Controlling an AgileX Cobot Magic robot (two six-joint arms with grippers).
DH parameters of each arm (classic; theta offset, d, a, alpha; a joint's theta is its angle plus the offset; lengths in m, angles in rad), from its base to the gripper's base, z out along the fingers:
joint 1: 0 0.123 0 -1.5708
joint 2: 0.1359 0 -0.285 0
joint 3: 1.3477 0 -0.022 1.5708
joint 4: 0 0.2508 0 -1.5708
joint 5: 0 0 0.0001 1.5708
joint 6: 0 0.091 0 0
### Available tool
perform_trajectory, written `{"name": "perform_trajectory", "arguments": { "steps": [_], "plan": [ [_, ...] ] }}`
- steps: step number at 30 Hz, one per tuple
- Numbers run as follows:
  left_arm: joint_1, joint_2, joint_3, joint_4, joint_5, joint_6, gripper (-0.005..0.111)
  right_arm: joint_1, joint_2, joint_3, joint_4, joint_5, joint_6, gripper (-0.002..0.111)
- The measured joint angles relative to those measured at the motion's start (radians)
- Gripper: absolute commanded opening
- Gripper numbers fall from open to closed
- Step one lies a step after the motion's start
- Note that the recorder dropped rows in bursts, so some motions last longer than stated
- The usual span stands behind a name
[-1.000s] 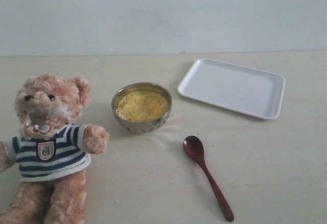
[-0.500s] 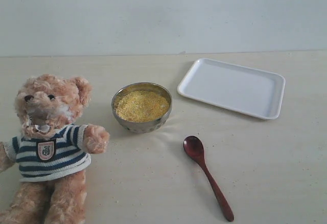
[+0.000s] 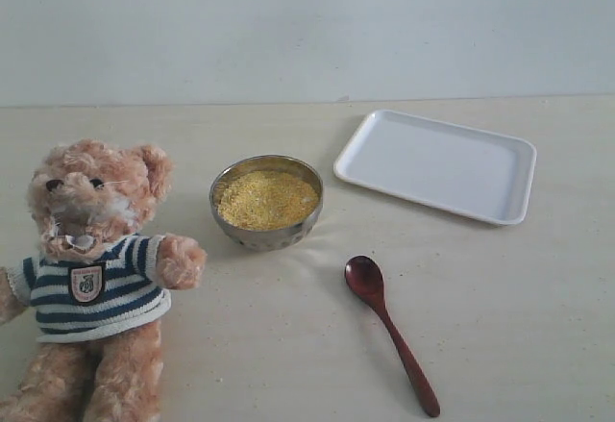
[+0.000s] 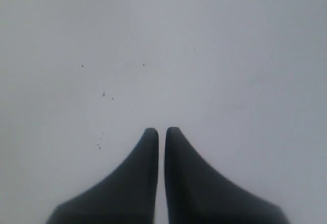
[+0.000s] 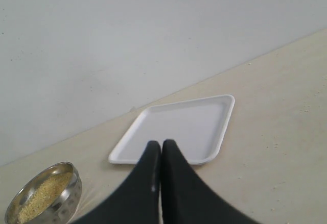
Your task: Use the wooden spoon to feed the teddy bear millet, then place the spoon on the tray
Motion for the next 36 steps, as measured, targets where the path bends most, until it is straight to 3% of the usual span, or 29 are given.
{"name": "perform_trajectory", "arguments": {
  "steps": [10, 17, 20, 26, 30, 33, 36],
  "plan": [
    [0.000, 0.000, -0.008, 0.738, -0.165, -0.659, 0.005, 0.000, 0.000, 0.000, 0.000, 0.000, 0.000, 0.000],
    [0.000, 0.005, -0.084, 1.077, -0.157, -0.885, 0.005, 0.000, 0.000, 0.000, 0.000, 0.000, 0.000, 0.000],
    [0.000, 0.082, -0.142, 1.294, -0.157, -0.992, 0.005, 0.000, 0.000, 0.000, 0.000, 0.000, 0.000, 0.000],
    [0.000, 0.423, -0.218, 1.533, -0.297, -1.037, 0.005, 0.000, 0.000, 0.000, 0.000, 0.000, 0.000, 0.000],
    [0.000, 0.648, -0.262, 1.650, -0.313, -1.040, 0.006, 0.000, 0.000, 0.000, 0.000, 0.000, 0.000, 0.000],
    [0.002, 0.767, -0.280, 1.675, -0.313, -1.001, 0.014, 0.000, 0.000, 0.000, 0.000, 0.000, 0.000, 0.000],
    [0.020, 0.846, -0.283, 1.691, -0.302, -0.966, 0.035, 0.000, 0.000, 0.000, 0.000, 0.000, 0.000, 0.000]
  ]
}}
